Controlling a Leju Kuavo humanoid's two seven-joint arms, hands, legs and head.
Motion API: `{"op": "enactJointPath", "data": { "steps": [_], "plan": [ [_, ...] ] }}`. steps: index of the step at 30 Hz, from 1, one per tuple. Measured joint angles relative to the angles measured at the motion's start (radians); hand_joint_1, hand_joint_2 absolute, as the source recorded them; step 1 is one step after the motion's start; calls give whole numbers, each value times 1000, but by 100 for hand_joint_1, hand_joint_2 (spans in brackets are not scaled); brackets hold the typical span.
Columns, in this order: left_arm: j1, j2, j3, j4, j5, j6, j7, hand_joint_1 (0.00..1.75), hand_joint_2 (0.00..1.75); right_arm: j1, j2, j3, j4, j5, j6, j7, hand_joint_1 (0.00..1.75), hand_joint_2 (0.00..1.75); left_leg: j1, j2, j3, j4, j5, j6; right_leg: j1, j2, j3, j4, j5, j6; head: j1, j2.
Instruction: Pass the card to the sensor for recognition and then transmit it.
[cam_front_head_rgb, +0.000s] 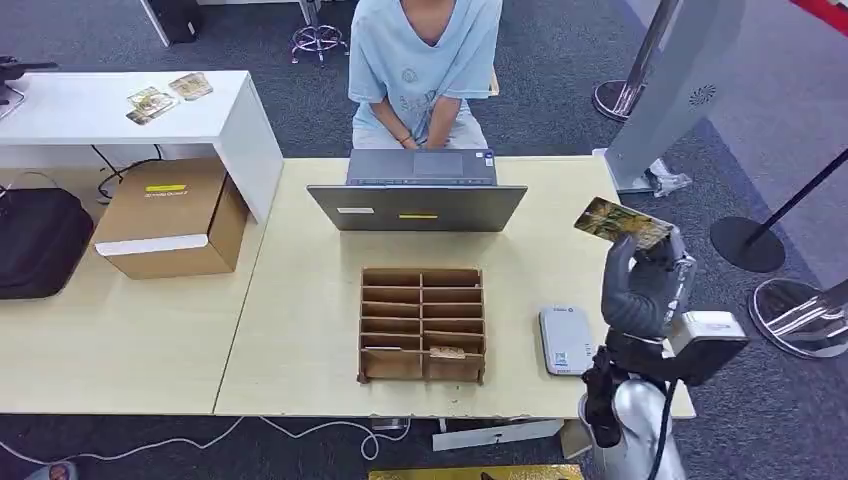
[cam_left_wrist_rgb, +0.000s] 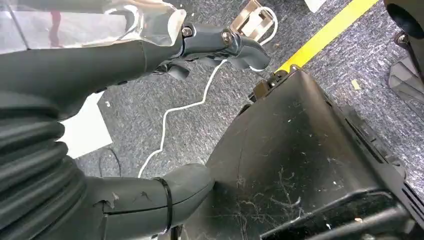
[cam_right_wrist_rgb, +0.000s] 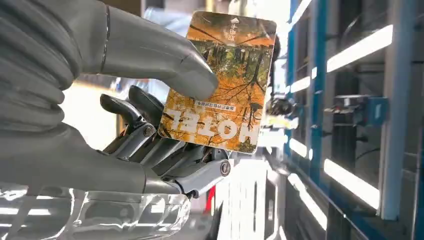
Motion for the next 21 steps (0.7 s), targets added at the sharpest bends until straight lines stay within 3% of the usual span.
{"op": "enactJointPath", "data": {
  "steps": [8, 11, 14, 16, 21],
  "plan": [
    [0, 1, -4, 0, 2, 3, 1, 0, 175, 25, -13, -1, 35, 93, -118, 31, 175, 175, 0, 0, 0, 0, 0, 0, 0, 0, 0, 0, 0, 0, 0, 0],
    [0, 2, -4, 0, 18, 8, 11, 0, 175, 33, -14, -5, 43, 286, -285, 53, 175, 175, 0, 0, 0, 0, 0, 0, 0, 0, 0, 0, 0, 0, 0, 0],
    [3, 2, -4, 0, 31, 21, 25, 0, 175, 44, -12, -21, 40, 514, -380, 80, 175, 175, 0, 1, 0, 0, 0, 0, 0, 1, 0, 0, 0, 0, 0, 0],
    [6, 3, -4, 0, 32, 31, 45, 0, 175, 50, 2, -47, 34, 630, -385, 80, 175, 175, 0, 1, 0, 0, 0, 0, 0, 1, 0, 0, 0, 0, 0, 0],
    [7, 2, -4, 0, 32, 32, 67, 0, 175, 54, 70, -124, 27, 757, -386, 30, 175, 175, 0, 1, 0, 0, 0, 0, 0, 1, 0, 0, 0, 0, 0, 0]
  ]
}}
